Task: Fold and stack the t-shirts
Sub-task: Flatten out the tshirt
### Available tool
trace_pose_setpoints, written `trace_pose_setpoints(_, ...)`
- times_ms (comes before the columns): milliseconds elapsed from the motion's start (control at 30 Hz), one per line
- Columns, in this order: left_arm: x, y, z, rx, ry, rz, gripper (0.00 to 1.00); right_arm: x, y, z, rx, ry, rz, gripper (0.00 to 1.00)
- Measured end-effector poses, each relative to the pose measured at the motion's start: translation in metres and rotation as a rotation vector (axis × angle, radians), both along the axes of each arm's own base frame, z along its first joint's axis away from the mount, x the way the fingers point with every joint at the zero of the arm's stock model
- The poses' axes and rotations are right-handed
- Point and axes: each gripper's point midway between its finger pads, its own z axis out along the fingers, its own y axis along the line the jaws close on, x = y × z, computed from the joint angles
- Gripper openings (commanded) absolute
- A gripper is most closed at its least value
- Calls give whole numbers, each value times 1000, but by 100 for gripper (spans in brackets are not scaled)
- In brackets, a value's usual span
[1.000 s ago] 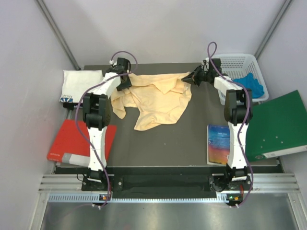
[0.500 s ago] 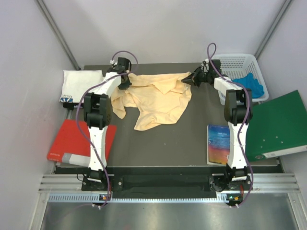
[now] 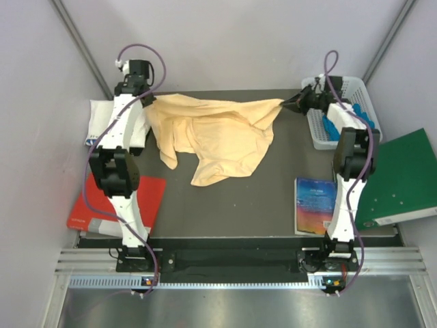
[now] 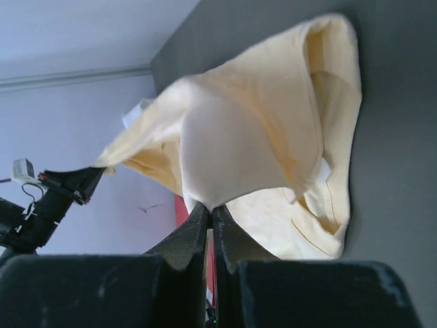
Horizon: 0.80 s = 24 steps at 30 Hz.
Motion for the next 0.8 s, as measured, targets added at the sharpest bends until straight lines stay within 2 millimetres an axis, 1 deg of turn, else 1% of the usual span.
trace_pose_setpoints(33,-6,12,11,16,-10,21,0,3,-13,12,-1,-23,-19,0)
trace_pose_setpoints(100,-15,25,27,37,-22,46,0,5,-34,37,-4,-69,-43,0)
trace_pose_setpoints(167,-24,30,41,53,-32,50,0,3,-49,62,-12,-117,-55,0)
trace_pose_setpoints(233,-35,28,57,61,-44,40,0,-6,-55,90,-23,-166,-46,0)
trace_pose_setpoints(333,-56,24,88,73,-78,20,0,-29,-46,130,-29,-239,13,0)
trace_pose_setpoints(400,-74,22,115,82,-118,6,0,-48,-39,156,-30,-294,57,0)
trace_pose_setpoints(467,-97,24,149,94,-178,0,0,-74,-29,178,-29,-334,95,0)
trace_pose_setpoints(500,-114,26,171,103,-220,-4,0,-88,-24,188,-30,-351,109,0)
trace_pose_setpoints(533,-127,27,187,107,-254,-5,0,-99,-20,197,-34,-371,121,0)
trace_pose_setpoints(600,-158,28,227,110,-335,-16,0,-127,-11,219,-45,-417,146,1)
trace_pose_setpoints(633,-175,27,250,109,-388,-22,0,-138,-7,230,-52,-445,155,2)
trace_pose_setpoints(733,-223,23,311,93,-547,-47,0,-179,6,267,-67,-545,185,2)
trace_pose_setpoints(767,-242,21,331,84,-606,-59,0,-194,10,281,-70,-584,194,3)
trace_pose_setpoints(800,-251,20,338,78,-630,-68,0,-207,13,295,-67,-619,205,3)
